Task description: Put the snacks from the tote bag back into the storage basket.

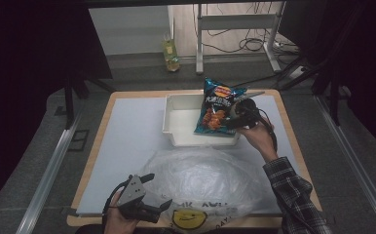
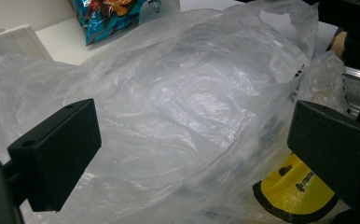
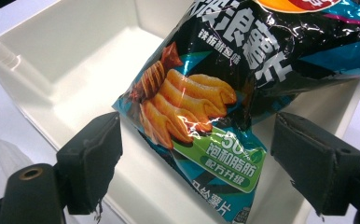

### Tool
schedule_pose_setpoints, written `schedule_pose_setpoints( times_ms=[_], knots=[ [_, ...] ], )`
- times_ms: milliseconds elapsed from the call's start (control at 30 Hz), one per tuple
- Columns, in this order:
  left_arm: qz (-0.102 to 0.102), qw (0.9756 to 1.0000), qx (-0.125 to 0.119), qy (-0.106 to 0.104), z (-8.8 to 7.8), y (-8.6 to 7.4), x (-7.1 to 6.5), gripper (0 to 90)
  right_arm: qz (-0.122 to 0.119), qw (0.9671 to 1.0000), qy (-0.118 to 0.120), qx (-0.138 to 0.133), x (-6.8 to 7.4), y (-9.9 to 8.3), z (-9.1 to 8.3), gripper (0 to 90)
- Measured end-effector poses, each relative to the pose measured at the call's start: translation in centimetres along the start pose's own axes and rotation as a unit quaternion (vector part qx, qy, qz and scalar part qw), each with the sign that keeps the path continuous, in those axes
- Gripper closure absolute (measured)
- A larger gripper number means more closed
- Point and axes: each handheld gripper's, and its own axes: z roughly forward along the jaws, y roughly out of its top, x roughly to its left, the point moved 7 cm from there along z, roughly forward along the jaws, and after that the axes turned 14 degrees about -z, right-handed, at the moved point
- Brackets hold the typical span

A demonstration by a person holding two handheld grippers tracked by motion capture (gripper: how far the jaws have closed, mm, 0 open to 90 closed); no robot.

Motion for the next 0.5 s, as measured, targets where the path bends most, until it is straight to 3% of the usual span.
schedule_pose_setpoints(
  times_ms=[500],
  knots=[
    [0.0,1.0,0.002,0.001,0.0,-0.1,0.0,2.6,-0.011,0.9999,0.003,-0.012,1.1,-0.4,-0.8,14.8]
  ],
)
